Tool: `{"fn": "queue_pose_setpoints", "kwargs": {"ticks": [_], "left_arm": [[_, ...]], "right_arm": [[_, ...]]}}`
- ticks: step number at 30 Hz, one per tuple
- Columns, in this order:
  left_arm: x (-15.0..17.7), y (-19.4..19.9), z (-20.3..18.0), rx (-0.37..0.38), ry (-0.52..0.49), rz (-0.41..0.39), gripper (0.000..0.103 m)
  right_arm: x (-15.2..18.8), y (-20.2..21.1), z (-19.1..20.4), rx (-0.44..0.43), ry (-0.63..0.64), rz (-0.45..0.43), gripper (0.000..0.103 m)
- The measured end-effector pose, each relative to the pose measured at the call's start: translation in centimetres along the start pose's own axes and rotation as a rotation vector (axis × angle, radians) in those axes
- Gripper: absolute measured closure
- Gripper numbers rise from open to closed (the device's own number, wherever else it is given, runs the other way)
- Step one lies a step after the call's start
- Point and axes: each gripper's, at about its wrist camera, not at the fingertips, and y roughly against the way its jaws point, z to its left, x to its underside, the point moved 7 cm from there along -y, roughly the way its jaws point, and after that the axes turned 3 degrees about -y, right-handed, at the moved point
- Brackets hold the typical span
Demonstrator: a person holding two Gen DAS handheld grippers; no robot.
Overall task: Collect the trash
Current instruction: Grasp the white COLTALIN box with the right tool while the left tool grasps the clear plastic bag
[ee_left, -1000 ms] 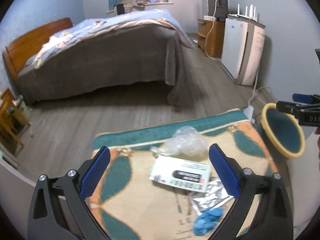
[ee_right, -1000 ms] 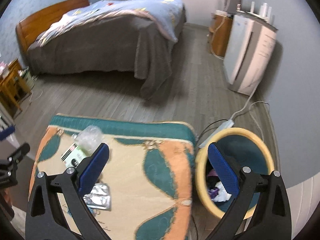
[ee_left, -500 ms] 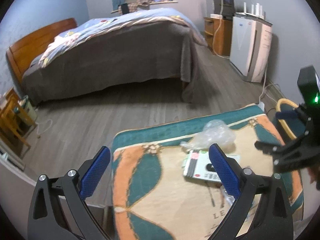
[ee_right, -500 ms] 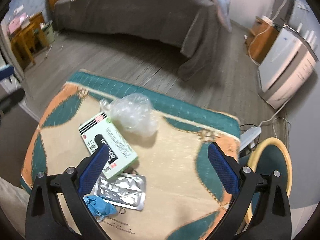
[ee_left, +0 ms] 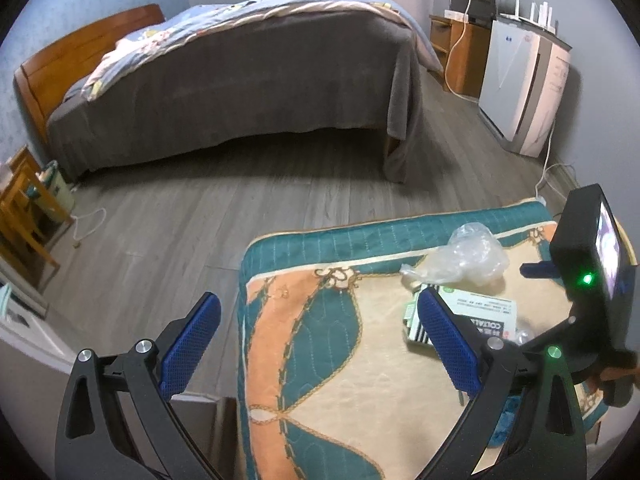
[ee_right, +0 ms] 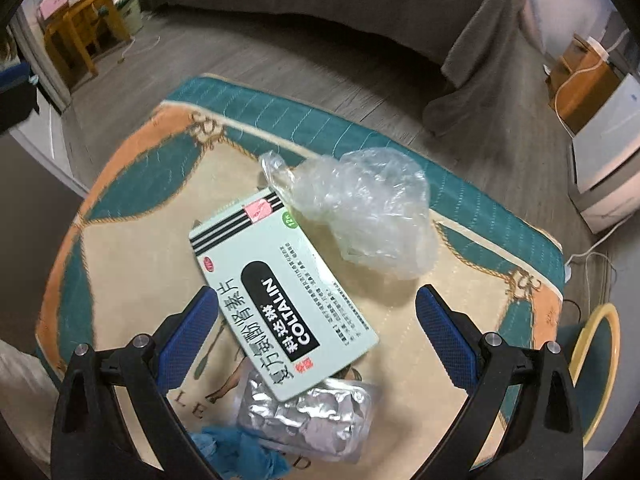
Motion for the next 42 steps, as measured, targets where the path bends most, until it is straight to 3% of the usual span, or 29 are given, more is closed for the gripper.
{"fn": "queue_pose_setpoints", "kwargs": {"ticks": [5, 13, 19, 25, 35, 42], "left_arm": [[-0.4, -1.0, 0.5, 0.004, 0.020, 0.014, 0.005], [-0.8, -2.2, 0.9, 0.002, 0.050, 0.036, 0.005], [-1.1, -2.7, 0.4, -0.004, 0.051, 0.040, 0.005], [-1.5, -2.7, -0.6, -0.015, 0.030, 0.038, 0.005], [-3.3, -4.0, -4.3, 0.024, 0.002, 0.041, 0.005], [-3.7, -6.9, -9.0, 0.065, -0.062, 0.087, 0.005]], "right_arm": [[0.1, -1.7, 0.7, -0.082, -0.011, 0.031, 0.006], [0.4, -4.1, 2.3, -0.102, 0.043, 0.078, 0.006], [1.0, -3.5, 2.3, -0.137, 0.049, 0.088, 0.024], [1.4, 0.2, 1.4, -0.189, 0.007, 0.063, 0.029], [5.3, 7.1, -5.9, -0.085, -0.105, 0.020, 0.030], [6.7, 8.5, -13.6, 0.054, -0.322, -0.043, 0.030]]}}
